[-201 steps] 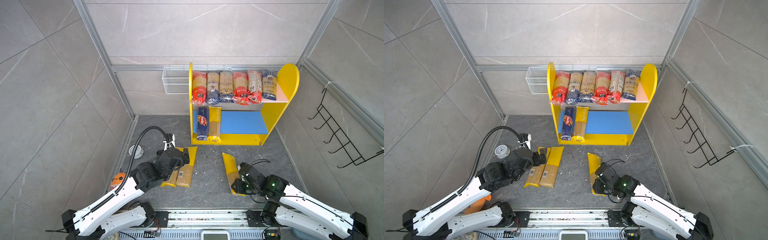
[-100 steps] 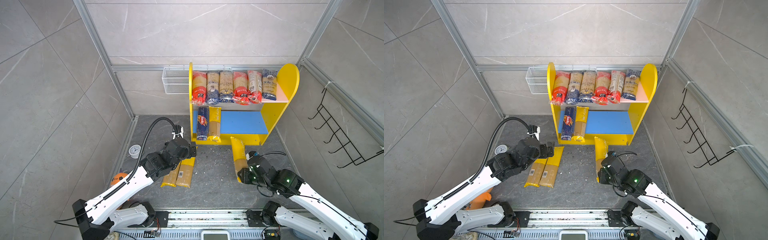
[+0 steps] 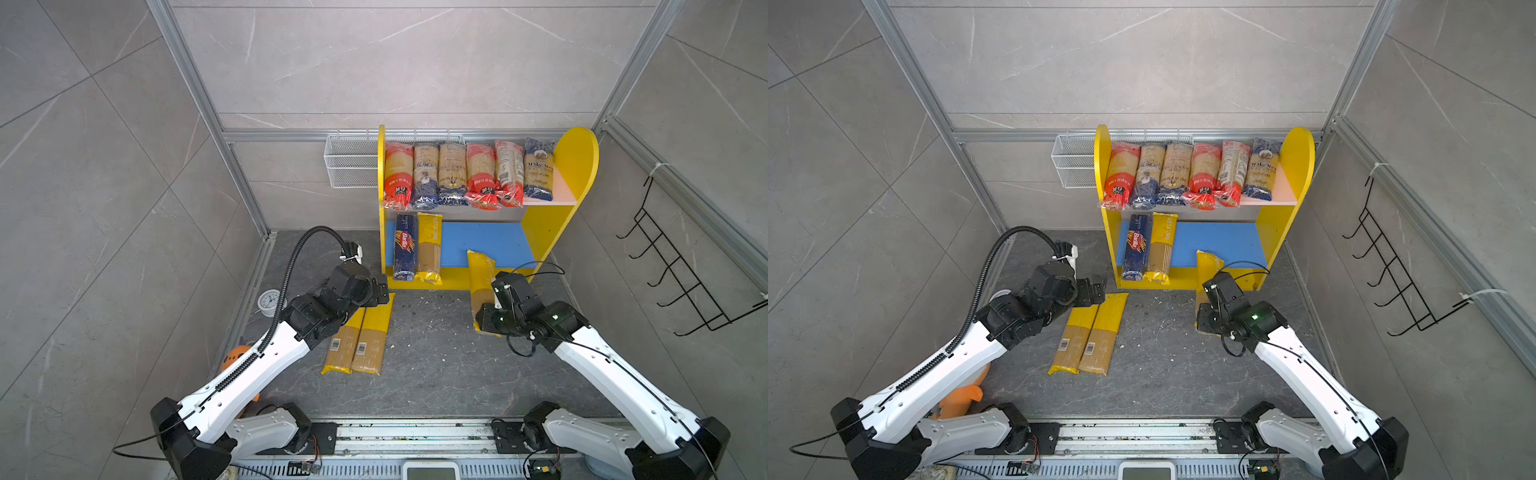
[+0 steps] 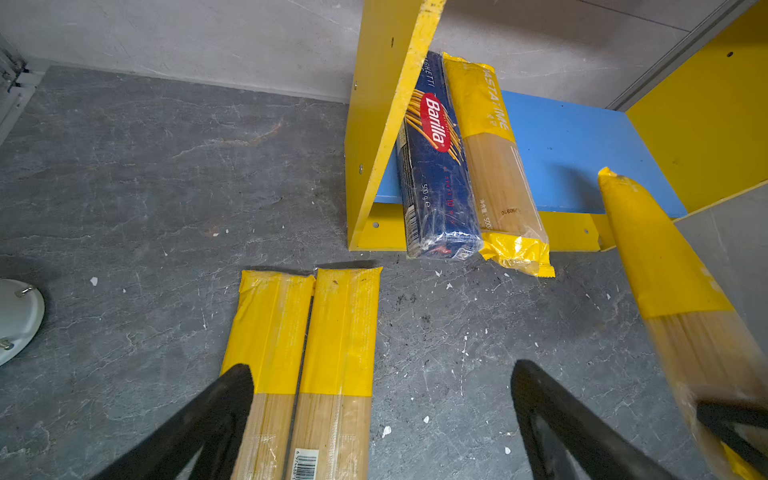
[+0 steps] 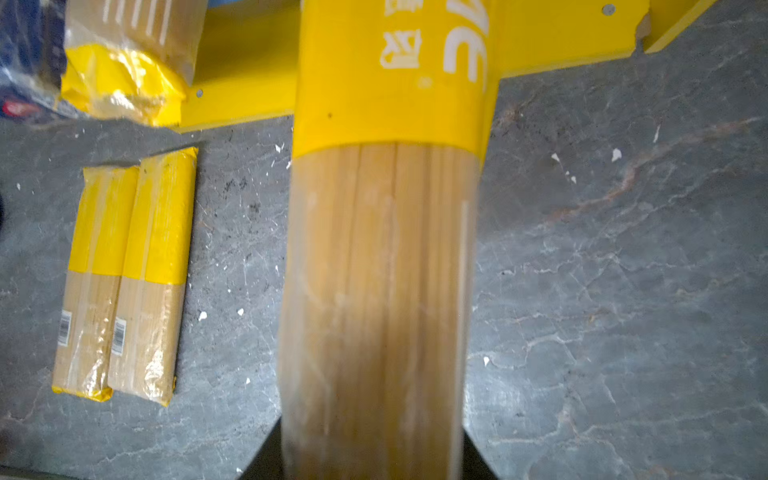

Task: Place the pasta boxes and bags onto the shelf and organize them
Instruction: 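Set the Pastatime packet upright beside the other Pastatime packet and release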

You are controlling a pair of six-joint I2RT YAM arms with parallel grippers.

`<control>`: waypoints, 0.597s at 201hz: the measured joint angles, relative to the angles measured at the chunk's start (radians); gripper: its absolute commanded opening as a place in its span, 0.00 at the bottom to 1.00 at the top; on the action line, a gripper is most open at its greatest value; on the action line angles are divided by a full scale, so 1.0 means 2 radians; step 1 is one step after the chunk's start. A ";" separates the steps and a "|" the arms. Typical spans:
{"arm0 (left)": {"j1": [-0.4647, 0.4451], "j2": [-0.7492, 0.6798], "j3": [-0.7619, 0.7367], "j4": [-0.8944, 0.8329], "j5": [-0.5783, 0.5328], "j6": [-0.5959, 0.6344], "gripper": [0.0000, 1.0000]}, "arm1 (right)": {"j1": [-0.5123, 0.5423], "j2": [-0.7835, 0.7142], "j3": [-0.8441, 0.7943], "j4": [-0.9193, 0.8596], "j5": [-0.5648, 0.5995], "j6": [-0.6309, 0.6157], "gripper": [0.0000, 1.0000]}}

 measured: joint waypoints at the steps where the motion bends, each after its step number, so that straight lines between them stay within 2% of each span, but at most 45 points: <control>1: 0.001 0.000 0.000 0.000 0.000 0.000 1.00 | -0.001 0.001 0.001 0.001 0.000 -0.001 0.00; 57: 0.032 0.009 0.000 0.005 0.023 0.008 1.00 | -0.061 0.114 0.068 0.070 -0.035 -0.036 0.00; 120: 0.052 0.010 0.000 0.007 0.028 0.015 1.00 | -0.079 0.227 0.138 0.106 -0.056 -0.064 0.00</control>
